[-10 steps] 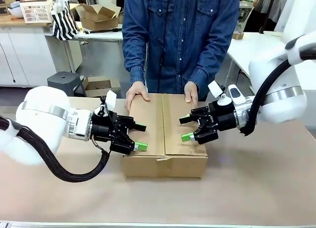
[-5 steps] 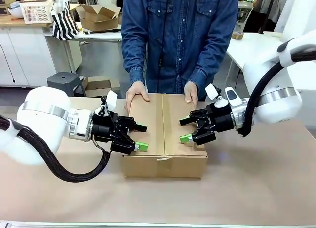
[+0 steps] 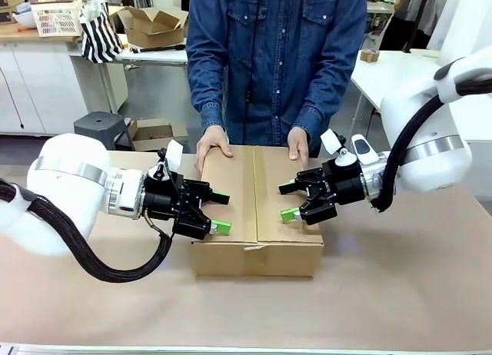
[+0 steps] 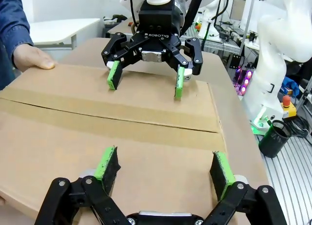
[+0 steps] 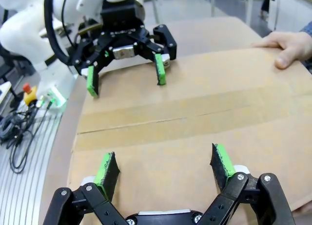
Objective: Pack the gift set into the box.
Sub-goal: Press and hold the closed box until the human finishes sealing it.
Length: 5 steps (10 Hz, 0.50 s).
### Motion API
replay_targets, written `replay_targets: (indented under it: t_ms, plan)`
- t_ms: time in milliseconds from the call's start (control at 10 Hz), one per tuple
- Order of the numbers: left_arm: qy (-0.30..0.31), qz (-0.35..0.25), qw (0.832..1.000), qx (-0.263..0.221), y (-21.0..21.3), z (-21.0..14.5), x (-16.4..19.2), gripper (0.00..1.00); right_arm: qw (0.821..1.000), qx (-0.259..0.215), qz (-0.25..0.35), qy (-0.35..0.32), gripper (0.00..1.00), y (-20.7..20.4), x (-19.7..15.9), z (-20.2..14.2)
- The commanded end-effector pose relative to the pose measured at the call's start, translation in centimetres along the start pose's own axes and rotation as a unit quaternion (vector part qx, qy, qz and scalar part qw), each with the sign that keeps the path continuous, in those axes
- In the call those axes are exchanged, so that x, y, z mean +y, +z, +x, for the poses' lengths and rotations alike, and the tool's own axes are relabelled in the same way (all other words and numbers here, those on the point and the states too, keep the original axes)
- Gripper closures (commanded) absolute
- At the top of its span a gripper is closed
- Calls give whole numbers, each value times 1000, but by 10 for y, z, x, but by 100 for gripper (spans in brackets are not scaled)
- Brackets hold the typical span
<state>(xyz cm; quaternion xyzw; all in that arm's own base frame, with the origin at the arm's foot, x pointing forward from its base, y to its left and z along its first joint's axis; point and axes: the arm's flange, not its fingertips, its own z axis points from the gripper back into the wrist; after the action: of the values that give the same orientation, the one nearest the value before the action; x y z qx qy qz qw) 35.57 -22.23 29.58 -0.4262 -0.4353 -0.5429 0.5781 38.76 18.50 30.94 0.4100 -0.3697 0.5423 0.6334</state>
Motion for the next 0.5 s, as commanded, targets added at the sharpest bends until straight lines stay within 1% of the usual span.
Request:
replay_targets:
  t_ms: [0,400]
  plan:
    - [-9,3,1000,7,0,-1,-1,0,1000,2,-1,1,0,0,1,-2]
    - [-9,3,1000,7,0,-1,-1,0,1000,2,-1,1,0,0,1,-2]
